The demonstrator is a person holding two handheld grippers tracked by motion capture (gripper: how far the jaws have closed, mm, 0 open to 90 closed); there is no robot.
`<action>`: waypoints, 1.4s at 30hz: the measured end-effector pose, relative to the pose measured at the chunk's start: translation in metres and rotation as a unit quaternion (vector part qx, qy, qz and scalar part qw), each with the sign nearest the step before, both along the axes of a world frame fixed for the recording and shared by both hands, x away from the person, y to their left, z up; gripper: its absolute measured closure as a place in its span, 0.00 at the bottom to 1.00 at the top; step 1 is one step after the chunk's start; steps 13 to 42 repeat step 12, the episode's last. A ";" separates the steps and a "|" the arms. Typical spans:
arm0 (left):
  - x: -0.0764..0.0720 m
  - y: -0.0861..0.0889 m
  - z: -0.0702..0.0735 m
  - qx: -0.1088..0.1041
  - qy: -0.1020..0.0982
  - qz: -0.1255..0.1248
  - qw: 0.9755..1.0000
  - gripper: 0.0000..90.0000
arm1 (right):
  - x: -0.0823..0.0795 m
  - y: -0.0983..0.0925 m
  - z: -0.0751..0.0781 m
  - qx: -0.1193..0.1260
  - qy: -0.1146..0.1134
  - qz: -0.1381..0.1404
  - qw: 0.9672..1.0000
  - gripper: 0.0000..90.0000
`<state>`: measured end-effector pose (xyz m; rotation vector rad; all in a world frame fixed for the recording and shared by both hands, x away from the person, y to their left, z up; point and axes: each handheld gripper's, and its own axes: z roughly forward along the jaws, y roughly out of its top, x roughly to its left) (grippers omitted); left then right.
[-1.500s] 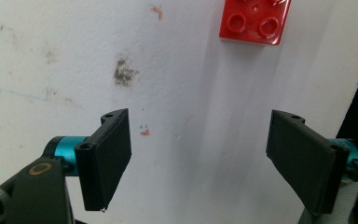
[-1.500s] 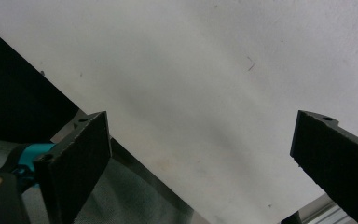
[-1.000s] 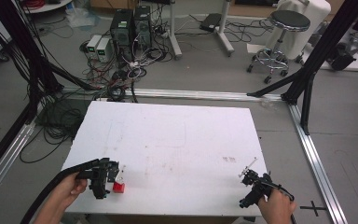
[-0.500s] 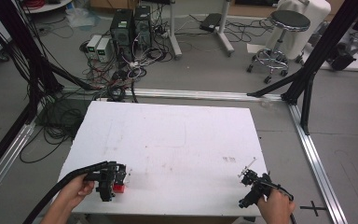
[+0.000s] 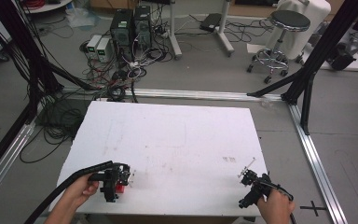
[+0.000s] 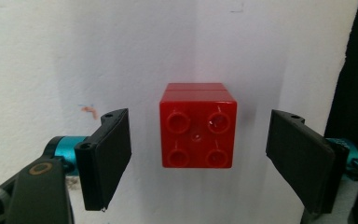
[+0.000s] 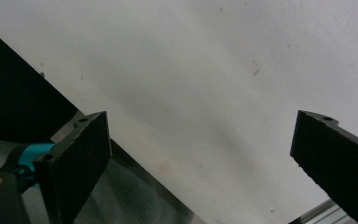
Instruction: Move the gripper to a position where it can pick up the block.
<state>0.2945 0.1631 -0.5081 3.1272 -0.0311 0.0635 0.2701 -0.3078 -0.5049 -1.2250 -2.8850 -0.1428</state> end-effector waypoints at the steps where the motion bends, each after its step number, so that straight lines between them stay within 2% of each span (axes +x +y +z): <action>1: -0.001 -0.001 -0.001 0.001 -0.003 -0.002 1.000 0.25 | 0.000 0.000 0.000 -0.001 0.001 0.001 1.000 0.05; 7: -0.001 -0.001 -0.002 0.004 -0.001 -0.001 1.000 0.25 | 0.000 0.001 0.000 0.000 0.000 0.001 1.000 0.05; 12: -0.001 -0.002 0.000 0.007 -0.007 -0.002 1.000 0.25 | 0.000 0.001 0.000 0.000 -0.001 0.000 1.000 0.05; 42: -0.001 -0.002 0.000 0.007 -0.007 -0.002 1.000 0.25 | 0.000 0.001 0.000 0.000 -0.001 0.000 1.000 0.05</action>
